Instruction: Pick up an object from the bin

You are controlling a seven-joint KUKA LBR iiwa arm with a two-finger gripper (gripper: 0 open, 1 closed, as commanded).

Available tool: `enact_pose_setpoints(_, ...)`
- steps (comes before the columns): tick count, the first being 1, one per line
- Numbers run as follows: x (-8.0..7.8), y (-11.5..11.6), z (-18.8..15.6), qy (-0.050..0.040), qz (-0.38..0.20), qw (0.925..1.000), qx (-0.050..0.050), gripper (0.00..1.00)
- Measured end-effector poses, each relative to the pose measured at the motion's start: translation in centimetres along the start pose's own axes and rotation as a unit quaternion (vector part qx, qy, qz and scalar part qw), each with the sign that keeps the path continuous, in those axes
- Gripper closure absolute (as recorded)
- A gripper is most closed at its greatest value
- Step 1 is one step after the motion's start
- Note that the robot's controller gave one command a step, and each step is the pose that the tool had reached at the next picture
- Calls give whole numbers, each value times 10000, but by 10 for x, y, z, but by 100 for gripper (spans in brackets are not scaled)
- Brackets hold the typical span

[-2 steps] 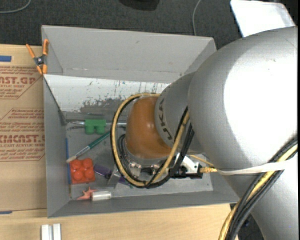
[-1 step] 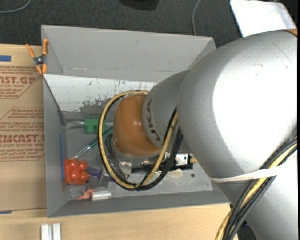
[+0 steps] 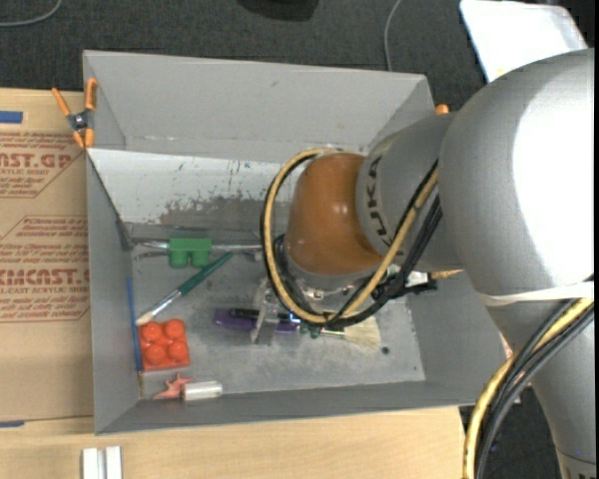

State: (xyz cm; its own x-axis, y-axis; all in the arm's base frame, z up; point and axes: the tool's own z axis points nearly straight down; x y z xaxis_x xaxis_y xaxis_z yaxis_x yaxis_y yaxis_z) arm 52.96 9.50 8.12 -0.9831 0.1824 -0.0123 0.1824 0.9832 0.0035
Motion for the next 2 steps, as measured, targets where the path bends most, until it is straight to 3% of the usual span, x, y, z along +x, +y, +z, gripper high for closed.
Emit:
enact_pose_setpoints(1,10,6,-70,28,-305,9995,4,100)
enact_pose_setpoints(2,5,4,-60,-34,253,9997,-12,100)
